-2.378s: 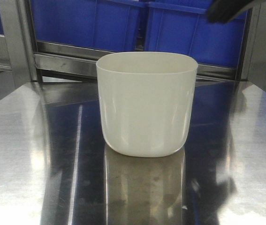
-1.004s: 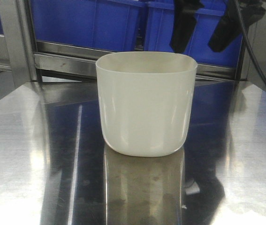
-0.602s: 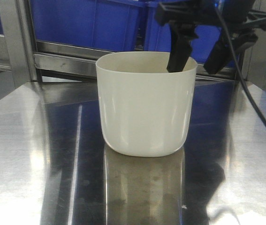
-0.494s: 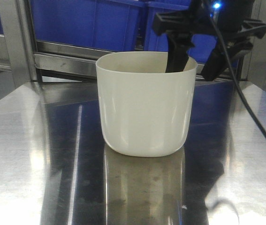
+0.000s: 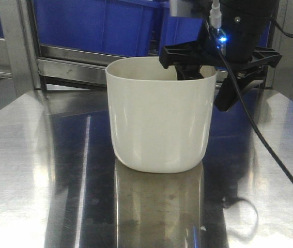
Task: Move white bin to right shelf second layer
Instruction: 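Close the right gripper on the bin rim and lift it off the table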
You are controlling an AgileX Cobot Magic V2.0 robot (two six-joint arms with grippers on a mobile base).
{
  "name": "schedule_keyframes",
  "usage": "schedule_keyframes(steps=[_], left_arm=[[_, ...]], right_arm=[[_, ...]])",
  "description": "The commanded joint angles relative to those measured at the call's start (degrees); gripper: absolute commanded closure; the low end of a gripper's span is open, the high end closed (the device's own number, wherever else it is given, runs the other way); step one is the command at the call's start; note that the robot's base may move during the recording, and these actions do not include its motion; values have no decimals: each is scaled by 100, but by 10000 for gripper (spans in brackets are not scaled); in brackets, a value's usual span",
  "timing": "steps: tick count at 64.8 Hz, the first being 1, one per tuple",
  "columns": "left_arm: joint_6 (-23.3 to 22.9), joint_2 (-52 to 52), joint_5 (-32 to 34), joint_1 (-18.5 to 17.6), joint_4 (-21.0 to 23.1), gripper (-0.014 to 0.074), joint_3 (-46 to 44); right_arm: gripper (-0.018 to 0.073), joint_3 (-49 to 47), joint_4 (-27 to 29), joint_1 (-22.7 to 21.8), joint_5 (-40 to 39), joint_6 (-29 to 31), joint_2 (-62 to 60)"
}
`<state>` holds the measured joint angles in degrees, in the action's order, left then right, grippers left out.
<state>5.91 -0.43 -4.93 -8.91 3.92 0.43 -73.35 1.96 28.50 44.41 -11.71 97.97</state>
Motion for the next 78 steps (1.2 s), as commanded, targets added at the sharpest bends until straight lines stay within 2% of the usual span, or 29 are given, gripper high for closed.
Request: schedule_keyframes(steps=[1,4,14,18,36,48,60,78], left_arm=[[-20,-80,493,-21,31,512,211],[-20,-80,493,-21,31,512,211],[-20,-80,493,-21,31,512,211],[-20,-80,493,-21,31,512,211],[-20,-80,493,-21,31,512,211],[-20,-80,493,-21,31,512,211],[-20,-80,493,-21,31,512,211],[-20,-80,493,-21,31,512,211]], right_arm=[[102,-140,12,-11,-234,17,-218],[168,-140,12,-11,-247,17,-213],[529,-181,12,-11,-277,23,-243],[488,-254,-44,-11,-282,23,-291],[508,-326,-480,-11,-752,23,-1076],[508,-213,-614,-97,-784,23,-1862],[508,436,-626,-392,-1154,18,-2878],[508,2252,-626,-1174,-1838,18,-5024]])
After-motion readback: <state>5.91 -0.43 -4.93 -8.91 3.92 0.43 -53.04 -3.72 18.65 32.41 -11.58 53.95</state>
